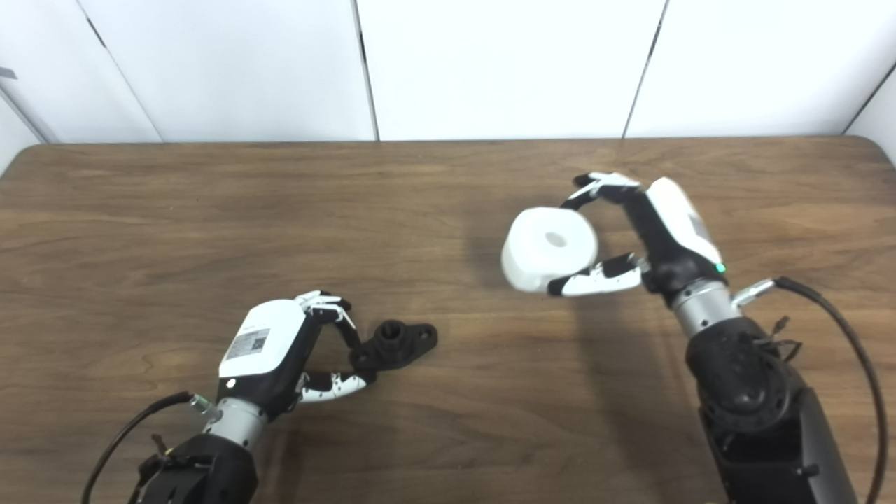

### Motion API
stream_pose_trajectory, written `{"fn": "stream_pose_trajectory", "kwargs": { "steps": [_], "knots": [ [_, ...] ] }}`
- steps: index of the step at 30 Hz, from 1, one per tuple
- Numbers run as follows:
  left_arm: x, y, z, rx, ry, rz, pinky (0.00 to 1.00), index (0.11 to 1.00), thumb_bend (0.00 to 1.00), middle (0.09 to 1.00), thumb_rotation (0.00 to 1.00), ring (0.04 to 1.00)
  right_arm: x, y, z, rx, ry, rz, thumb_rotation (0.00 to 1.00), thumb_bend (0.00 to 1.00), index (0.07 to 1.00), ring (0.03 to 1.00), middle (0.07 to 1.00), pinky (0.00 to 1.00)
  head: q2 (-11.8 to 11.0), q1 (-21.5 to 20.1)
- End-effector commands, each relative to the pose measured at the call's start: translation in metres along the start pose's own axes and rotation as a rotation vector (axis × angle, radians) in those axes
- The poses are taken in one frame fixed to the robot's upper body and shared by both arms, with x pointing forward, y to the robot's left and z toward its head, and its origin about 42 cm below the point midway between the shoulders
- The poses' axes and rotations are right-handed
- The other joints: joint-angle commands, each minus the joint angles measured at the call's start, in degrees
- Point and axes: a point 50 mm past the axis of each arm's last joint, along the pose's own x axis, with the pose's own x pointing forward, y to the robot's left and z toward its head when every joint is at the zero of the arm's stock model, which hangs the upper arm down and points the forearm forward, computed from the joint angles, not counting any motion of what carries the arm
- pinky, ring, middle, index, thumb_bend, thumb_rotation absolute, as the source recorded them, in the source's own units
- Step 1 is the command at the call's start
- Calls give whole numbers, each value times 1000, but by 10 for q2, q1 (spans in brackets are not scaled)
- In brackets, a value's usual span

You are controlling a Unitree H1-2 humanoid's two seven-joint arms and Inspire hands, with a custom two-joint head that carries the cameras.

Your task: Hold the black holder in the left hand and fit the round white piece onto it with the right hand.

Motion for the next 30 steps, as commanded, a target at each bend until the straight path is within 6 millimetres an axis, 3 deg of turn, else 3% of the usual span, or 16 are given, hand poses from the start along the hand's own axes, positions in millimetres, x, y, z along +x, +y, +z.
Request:
{"fn": "stream_pose_trajectory", "kwargs": {
  "steps": [1, 6, 15, 30],
  "knots": [
    [1, -23, -3, -4, 39, -127, 836, 488, 520, 800, 48, 883, 1, -6, 16, -21, -72, -16, 138, 523, 483, 914, 841, 864, -1, 3],
    [3, -26, 1, 3, 46, -129, 836, 488, 520, 801, 49, 882, -2, 9, 22, -12, -93, 31, 138, 524, 483, 913, 835, 903, -2, 10],
    [6, -30, 6, -5, 52, -129, 847, 488, 520, 804, 49, 890, -1, 33, 26, 48, -100, 76, 136, 522, 483, 924, 843, 875, -4, 23],
    [9, -33, 6, -2, 53, -132, 845, 488, 520, 804, 49, 890, 9, 30, 44, 98, -147, 33, 139, 519, 484, 930, 847, 886, -13, 26]
  ]
}}
